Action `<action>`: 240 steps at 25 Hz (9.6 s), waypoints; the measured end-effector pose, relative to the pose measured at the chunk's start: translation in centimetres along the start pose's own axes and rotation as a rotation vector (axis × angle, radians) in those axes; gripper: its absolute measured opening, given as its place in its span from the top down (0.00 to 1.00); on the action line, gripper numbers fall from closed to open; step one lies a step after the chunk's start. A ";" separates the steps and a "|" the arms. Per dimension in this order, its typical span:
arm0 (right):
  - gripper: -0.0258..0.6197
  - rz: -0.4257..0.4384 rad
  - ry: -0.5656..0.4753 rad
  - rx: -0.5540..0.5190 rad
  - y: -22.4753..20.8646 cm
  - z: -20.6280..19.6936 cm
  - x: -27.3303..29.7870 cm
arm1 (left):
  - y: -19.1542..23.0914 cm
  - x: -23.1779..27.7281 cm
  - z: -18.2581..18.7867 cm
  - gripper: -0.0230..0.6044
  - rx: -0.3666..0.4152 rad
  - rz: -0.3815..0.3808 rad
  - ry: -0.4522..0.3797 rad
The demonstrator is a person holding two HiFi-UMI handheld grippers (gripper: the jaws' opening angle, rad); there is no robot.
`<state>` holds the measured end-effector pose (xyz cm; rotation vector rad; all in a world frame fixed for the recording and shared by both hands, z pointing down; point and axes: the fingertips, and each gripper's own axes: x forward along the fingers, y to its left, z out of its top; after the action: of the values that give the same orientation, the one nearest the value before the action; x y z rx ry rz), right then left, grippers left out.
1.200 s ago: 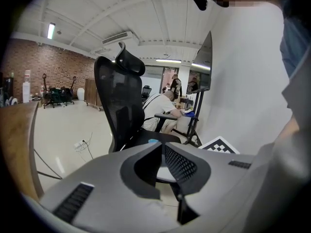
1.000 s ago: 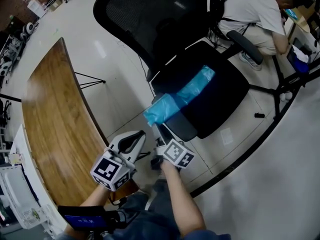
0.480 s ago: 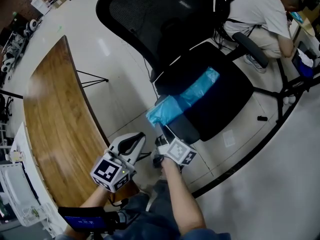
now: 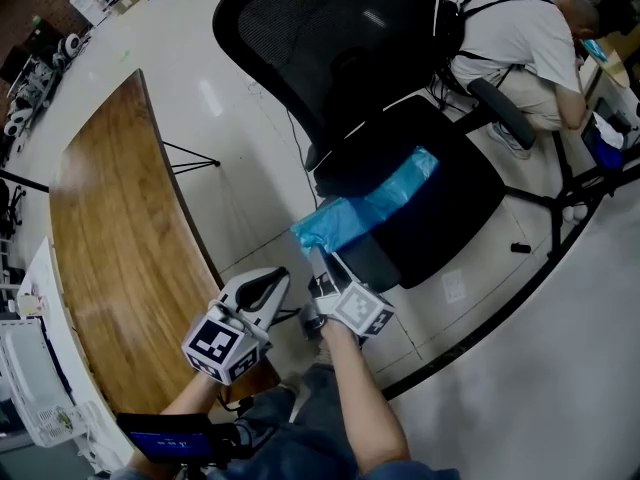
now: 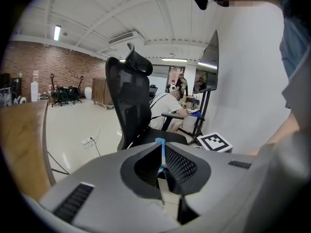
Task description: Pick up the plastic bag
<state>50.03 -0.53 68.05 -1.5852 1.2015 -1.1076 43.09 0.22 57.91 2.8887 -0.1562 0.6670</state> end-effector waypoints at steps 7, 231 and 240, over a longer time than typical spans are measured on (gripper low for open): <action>0.99 0.042 -0.021 -0.001 3.2 0.0 -0.3 | 0.3 -1.8 0.8 0.91 -0.008 0.022 -0.026; 0.98 0.268 0.444 -1.416 30.3 -35.2 6.5 | 23.8 -51.3 -15.6 0.94 -0.396 0.843 -0.266; 0.98 0.161 0.492 -1.373 24.4 -29.4 11.5 | 26.2 -50.8 -19.5 0.94 -0.446 0.960 -0.111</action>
<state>17.82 -19.46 54.18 -2.0971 2.7127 -0.4879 -14.28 -18.55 56.45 2.2804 -1.5322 0.4818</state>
